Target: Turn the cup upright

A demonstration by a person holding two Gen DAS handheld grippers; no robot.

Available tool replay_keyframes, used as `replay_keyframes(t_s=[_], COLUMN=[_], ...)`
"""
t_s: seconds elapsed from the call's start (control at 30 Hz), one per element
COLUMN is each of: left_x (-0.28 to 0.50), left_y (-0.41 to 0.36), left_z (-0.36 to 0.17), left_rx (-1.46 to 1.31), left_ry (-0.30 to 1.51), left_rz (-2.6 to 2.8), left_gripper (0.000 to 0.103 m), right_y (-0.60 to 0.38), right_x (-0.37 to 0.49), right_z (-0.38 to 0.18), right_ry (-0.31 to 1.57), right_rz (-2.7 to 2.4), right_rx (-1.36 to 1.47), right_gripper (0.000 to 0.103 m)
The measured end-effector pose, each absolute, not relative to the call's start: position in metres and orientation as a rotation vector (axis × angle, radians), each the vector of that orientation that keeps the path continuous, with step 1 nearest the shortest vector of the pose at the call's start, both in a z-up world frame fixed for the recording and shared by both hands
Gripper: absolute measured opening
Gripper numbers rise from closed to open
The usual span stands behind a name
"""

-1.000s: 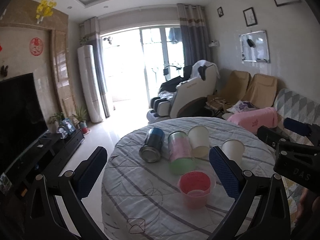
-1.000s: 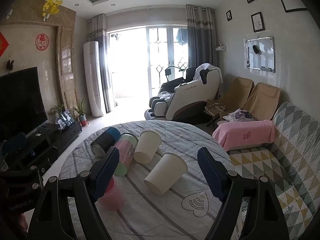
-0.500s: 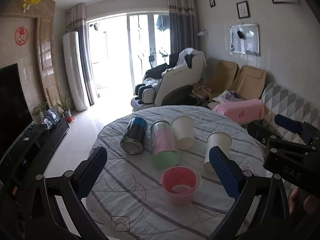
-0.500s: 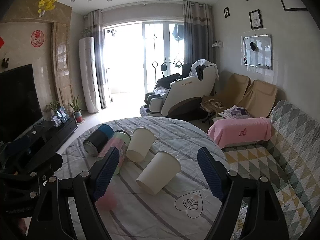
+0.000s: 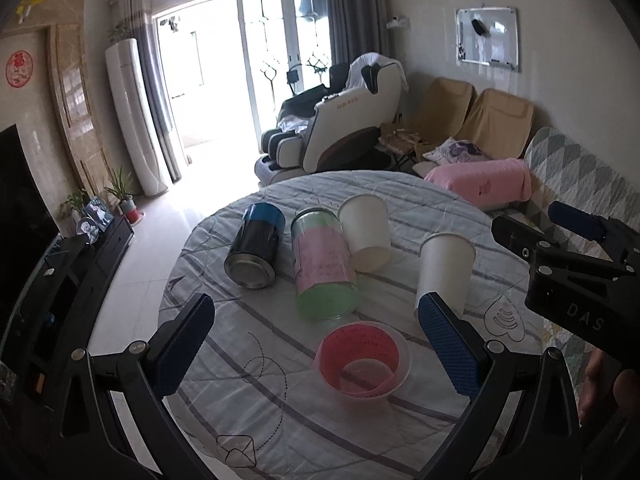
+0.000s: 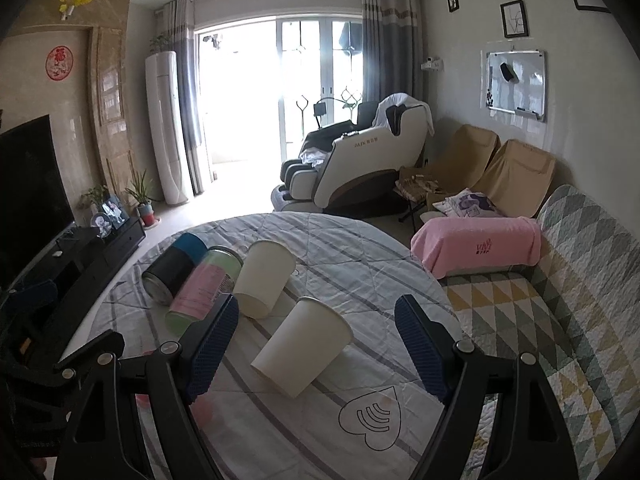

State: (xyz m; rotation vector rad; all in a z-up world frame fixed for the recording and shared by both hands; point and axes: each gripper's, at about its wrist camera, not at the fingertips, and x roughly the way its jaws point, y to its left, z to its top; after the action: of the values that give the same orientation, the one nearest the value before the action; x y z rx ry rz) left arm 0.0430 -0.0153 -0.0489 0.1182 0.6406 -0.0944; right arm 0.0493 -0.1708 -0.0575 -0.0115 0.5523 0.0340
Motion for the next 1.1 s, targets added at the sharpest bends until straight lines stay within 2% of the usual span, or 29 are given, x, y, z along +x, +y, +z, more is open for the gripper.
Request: replay_keyframes(t_s=[0.43, 1.1], left_x=[0.046, -0.009], left_y=[-0.021, -0.009], left_z=[-0.051, -0.021], left_rx=[0.128, 0.130], left_ry=[0.644, 0.479], left_rz=[-0.089, -0.009], left_gripper=[0.103, 0.103], right_y=[-0.171, -0.148], right_x=[0.049, 0.010], right_z=[-0.058, -0.035], right_ry=[0.547, 0.398], right_rz=[0.055, 0.161], right_rx=[0.000, -0.045], right_gripper=[0.082, 0.082])
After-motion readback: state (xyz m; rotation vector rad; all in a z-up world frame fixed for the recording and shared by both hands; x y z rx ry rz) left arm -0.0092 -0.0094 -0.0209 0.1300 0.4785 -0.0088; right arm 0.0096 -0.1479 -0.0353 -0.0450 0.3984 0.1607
